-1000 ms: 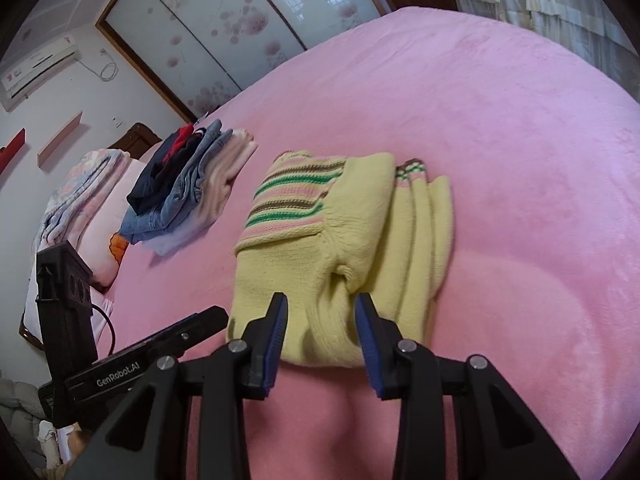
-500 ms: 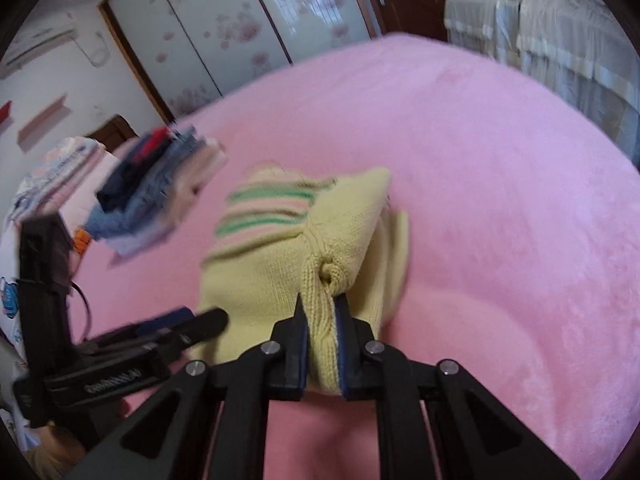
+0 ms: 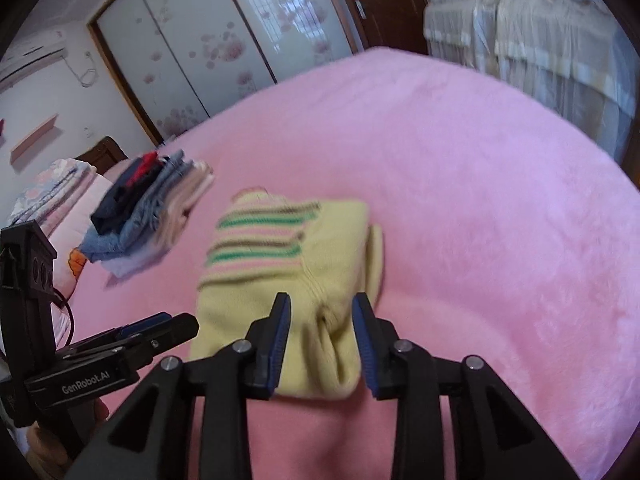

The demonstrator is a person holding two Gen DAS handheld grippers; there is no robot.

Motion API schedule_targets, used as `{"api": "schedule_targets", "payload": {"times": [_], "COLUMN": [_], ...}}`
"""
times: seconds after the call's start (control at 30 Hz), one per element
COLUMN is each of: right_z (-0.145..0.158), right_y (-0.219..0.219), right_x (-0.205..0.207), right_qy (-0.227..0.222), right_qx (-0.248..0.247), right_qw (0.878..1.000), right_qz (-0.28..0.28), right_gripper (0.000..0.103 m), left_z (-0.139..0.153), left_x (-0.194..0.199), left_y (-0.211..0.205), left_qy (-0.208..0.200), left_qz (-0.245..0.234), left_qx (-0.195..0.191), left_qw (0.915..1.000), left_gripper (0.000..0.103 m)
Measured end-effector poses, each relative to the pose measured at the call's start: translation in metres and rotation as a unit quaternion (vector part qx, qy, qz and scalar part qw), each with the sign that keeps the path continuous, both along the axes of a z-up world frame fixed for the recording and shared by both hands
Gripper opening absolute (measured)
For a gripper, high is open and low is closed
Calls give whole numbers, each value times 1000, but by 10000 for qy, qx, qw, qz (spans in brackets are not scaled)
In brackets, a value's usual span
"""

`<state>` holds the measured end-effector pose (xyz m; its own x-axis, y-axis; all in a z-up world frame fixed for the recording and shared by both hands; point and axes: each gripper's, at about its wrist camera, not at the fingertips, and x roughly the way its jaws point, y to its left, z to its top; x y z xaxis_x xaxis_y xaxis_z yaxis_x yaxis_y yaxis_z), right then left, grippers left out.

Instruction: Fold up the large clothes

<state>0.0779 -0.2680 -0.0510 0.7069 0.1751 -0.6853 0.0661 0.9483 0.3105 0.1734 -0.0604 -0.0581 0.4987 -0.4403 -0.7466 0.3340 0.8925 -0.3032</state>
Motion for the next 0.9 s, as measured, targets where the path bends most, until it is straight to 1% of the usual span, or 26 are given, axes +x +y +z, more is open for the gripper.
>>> {"api": "schedule_targets", "payload": {"times": [0.03,0.07,0.1,0.17,0.2,0.27,0.3,0.37,0.47,0.5,0.53,0.6,0.77,0.8,0.9], "right_z": [4,6,7,5,3,-6,-13,-27,-43,-47,-51,-53,-46,-43,-28], "right_y": [2,6,9,17,19,25,27,26,13,7,0,-7,-14,-15,-16], "right_x": [7,16,23,43,51,71,78,89,91,90,88,84,72,68,60], "right_qy": [-39,-51,-64,-72,-45,72,170,402,570,604,646,652,576,541,393], "right_qx": [-40,-67,-60,-38,-44,-64,-92,-208,-621,-590,-437,-317,21,49,66], "right_qw": [10000,9999,9998,9996,9995,9991,9988,9977,9962,9963,9969,9974,9983,9984,9990], "right_qz": [52,108,162,282,317,418,444,507,216,151,115,46,-128,-139,-220], "right_gripper": [32,32,32,32,32,32,32,32,31,31,31,31,31,34,34], "left_z": [7,11,15,16,13,6,3,-8,-35,-41,-45,-53,-55,-53,-42], "left_x": [4,9,18,35,49,60,64,70,76,77,78,79,78,76,69], "left_y": [-4,-6,-9,-11,-11,-14,-18,-29,-43,-46,-47,-47,-36,-34,-30], "left_qy": [-135,-211,-177,85,283,383,365,357,453,399,392,505,754,782,731], "left_qz": [19,41,43,23,59,128,100,34,-29,23,42,64,225,248,266], "left_qx": [80,133,133,-88,-264,-377,-384,-217,5,140,200,127,-96,-103,-51], "left_qw": [9999,9997,9997,9999,9992,9985,9985,9991,9990,9991,9990,9986,9969,9966,9970], "left_gripper": [75,75,76,76,76,76,76,76,76,76,76,76,76,76,76]}}
